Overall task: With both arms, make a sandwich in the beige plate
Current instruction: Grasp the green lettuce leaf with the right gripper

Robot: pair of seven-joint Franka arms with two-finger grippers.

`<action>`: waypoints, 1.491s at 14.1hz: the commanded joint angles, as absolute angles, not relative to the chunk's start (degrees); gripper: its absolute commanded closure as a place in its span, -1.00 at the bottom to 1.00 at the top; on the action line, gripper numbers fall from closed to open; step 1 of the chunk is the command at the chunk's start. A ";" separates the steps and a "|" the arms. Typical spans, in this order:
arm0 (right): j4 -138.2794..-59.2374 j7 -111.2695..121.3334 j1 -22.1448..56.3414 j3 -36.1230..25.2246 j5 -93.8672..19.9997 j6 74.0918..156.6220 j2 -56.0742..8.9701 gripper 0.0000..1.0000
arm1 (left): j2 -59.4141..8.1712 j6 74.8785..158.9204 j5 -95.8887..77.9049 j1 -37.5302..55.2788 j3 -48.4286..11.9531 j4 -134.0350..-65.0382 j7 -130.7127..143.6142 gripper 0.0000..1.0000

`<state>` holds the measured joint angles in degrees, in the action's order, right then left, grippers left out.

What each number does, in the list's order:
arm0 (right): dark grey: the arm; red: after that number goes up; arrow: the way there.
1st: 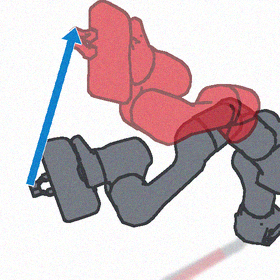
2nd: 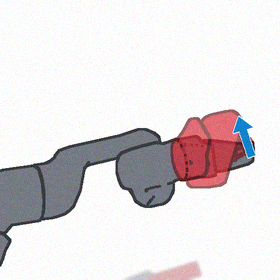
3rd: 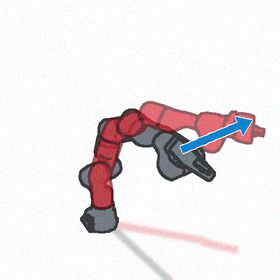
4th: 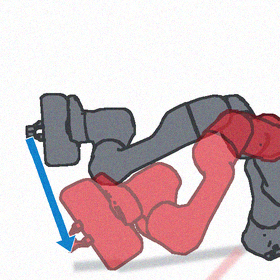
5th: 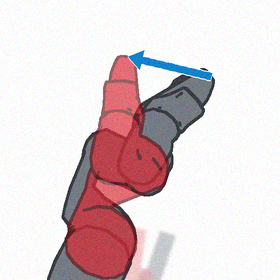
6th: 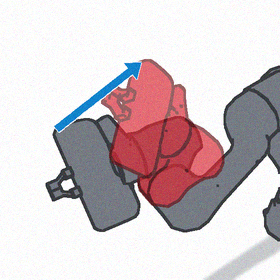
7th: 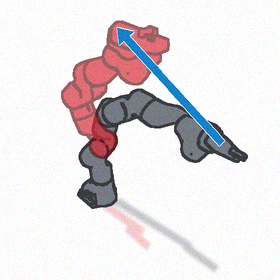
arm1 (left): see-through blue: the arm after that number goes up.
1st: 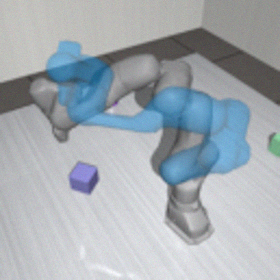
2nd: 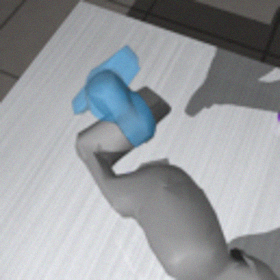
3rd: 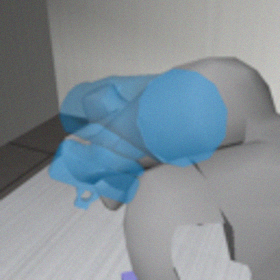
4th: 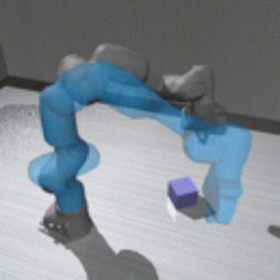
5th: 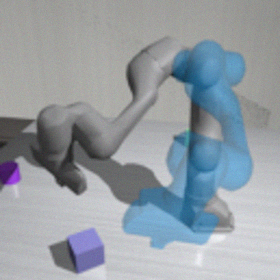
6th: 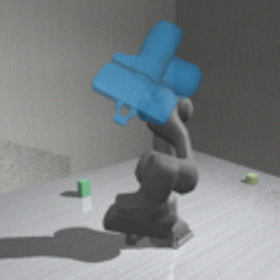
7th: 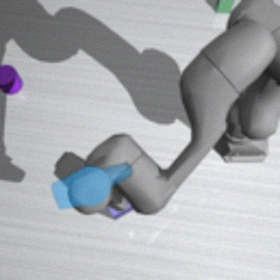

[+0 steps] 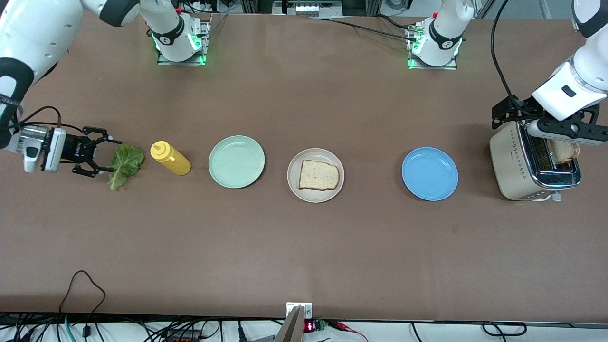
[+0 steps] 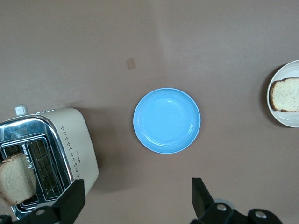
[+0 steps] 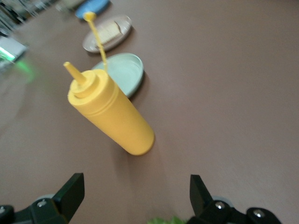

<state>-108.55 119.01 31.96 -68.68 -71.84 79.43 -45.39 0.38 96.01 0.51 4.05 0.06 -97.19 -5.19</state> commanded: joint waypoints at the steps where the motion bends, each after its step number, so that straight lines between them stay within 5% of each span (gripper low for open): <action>1: -109.25 110.60 37.16 -72.94 -68.39 85.32 -45.44 -1.00 | 1.05 95.01 1.67 4.48 0.18 -96.86 -4.66 -1.00; 6: -110.74 86.00 51.04 -80.67 -60.84 98.24 -46.23 -1.00 | 1.05 95.01 1.67 4.48 0.18 -96.86 -4.66 -1.00; 12: -111.88 60.22 56.95 -80.77 -51.78 109.15 -48.94 -1.00 | 0.97 95.01 1.67 4.48 0.18 -96.86 -4.66 -1.00; 21: -113.91 49.92 50.99 -67.34 -52.47 124.62 -53.53 -1.00 | 1.05 95.01 1.67 4.48 0.18 -96.86 -4.66 -1.00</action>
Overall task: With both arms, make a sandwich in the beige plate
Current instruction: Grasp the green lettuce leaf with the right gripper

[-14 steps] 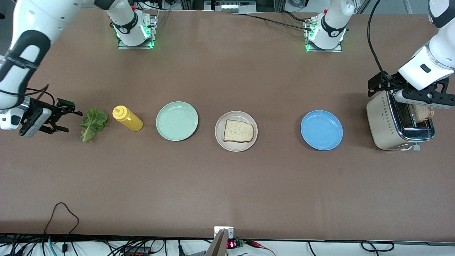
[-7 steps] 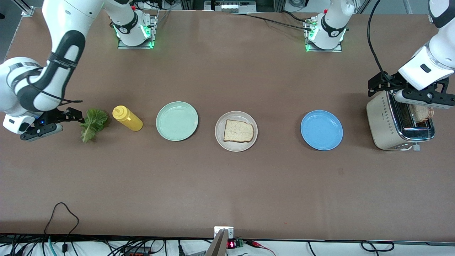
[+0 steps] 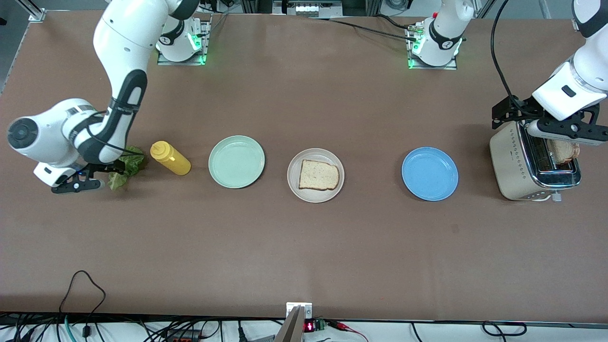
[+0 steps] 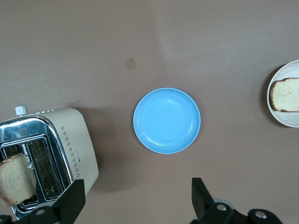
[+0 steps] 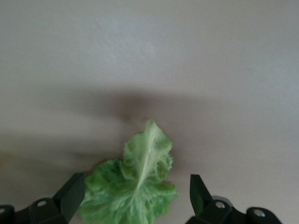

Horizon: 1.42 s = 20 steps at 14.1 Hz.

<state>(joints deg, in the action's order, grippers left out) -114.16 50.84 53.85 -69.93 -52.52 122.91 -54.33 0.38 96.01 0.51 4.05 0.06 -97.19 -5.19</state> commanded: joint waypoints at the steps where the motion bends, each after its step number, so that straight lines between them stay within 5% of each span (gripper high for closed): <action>1: -113.91 49.92 50.28 -66.45 -52.73 125.41 -53.53 -1.00 | 1.05 95.01 1.67 4.48 0.18 -96.86 -4.66 -1.00; 3: -113.91 50.27 48.35 -64.61 -53.70 126.56 -53.61 -1.00 | 1.05 95.01 1.67 4.48 0.18 -96.86 -4.66 -1.00; 11: -113.47 50.80 46.58 -61.61 -55.55 128.15 -53.26 0.92 | 1.05 95.01 1.67 4.39 0.18 -96.86 -4.75 -1.00; 14: -112.94 51.41 47.54 -62.66 -54.67 126.31 -51.43 1.00 | 0.97 95.01 1.67 4.39 0.18 -96.86 -4.75 -1.00; 20: -109.96 68.44 56.85 -77.24 -53.44 112.70 -51.15 1.00 | 1.05 95.01 1.67 4.40 0.18 -96.86 -4.75 -1.00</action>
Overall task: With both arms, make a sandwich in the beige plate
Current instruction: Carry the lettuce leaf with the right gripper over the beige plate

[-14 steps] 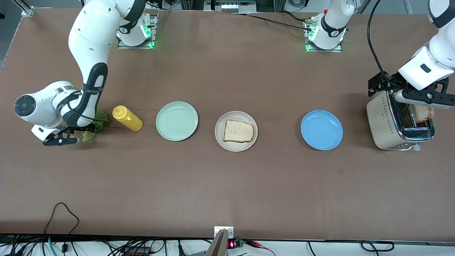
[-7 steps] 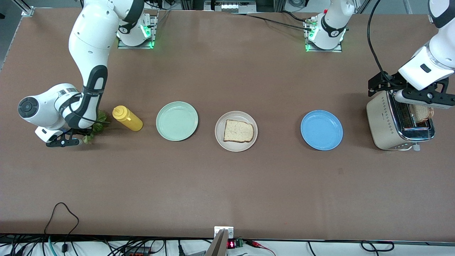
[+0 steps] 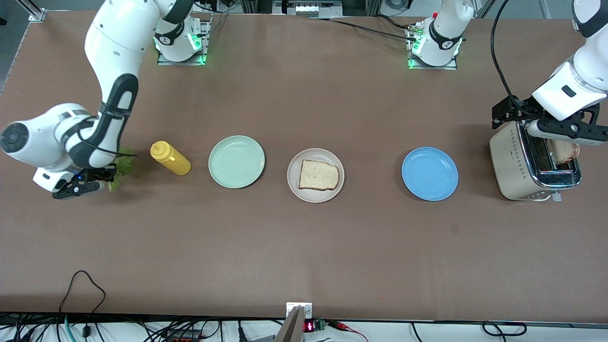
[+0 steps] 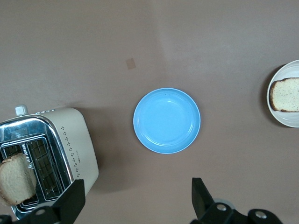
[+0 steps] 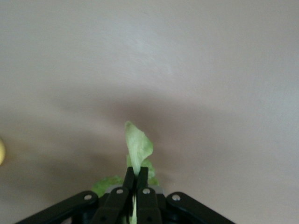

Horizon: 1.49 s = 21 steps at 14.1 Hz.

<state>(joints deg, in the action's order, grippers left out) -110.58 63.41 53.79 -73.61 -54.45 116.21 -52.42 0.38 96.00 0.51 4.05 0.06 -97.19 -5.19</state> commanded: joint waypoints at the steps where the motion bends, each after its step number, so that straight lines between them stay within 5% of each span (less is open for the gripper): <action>1: -108.82 70.90 57.39 -78.73 -53.09 110.85 -51.15 1.00 | 1.05 95.01 1.67 4.39 0.18 -96.86 -4.75 -1.00; 7: -94.77 81.19 60.11 -85.60 -48.60 94.59 -51.15 1.00 | 1.05 95.01 1.67 4.39 0.18 -96.86 -4.75 -1.00; 13: -91.50 81.74 72.14 -88.77 -53.60 92.55 -51.06 1.00 | 1.05 94.92 1.67 4.39 0.18 -96.86 -4.75 -1.00; 17: -89.65 81.04 75.58 -87.19 -60.97 93.25 -51.59 1.00 | 0.97 95.01 1.67 4.39 0.18 -96.86 -4.75 -1.00; 21: -83.52 76.23 75.41 -79.03 -63.46 95.71 -51.68 1.00 | 1.05 95.01 1.67 4.39 0.18 -96.86 -4.83 -1.00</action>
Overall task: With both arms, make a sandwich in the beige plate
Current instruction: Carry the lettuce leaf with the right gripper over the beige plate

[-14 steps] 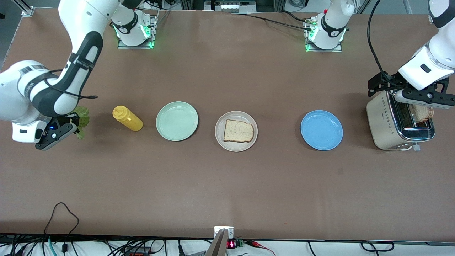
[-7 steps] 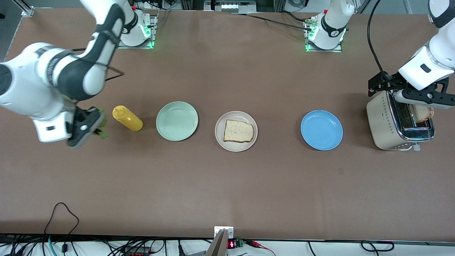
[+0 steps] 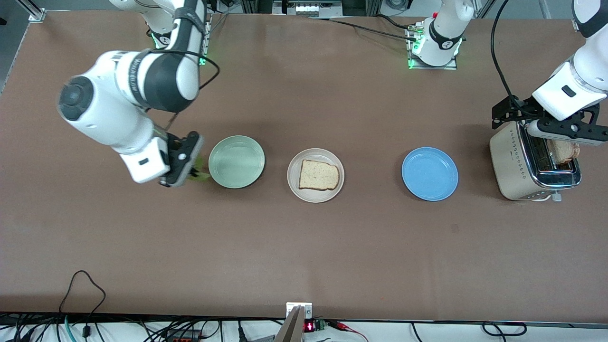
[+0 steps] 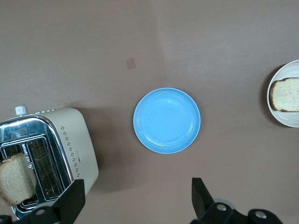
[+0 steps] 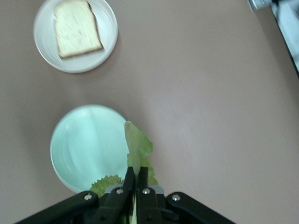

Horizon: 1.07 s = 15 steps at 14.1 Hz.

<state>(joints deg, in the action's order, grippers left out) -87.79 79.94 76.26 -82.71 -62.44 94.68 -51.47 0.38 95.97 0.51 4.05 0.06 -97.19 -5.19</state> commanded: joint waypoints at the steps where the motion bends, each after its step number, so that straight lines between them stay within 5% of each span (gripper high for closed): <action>1: -81.93 72.46 75.67 -77.27 -63.28 96.58 -51.68 1.00 | 1.05 95.01 1.67 4.39 0.18 -96.86 -4.83 -1.00; 11: -80.42 51.53 75.68 -51.36 -63.20 124.94 -52.73 1.00 | 0.97 95.01 1.67 4.31 0.18 -96.86 -4.83 -1.00; 15: -80.25 50.45 75.06 -45.71 -63.19 135.07 -54.66 1.00 | 0.97 95.01 1.67 4.31 0.18 -96.86 -4.92 -1.00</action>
<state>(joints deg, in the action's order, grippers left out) -81.34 51.34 76.45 -47.85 -62.79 132.32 -54.11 0.38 95.96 0.51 4.05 0.07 -97.19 -5.19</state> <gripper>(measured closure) 0.960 0.000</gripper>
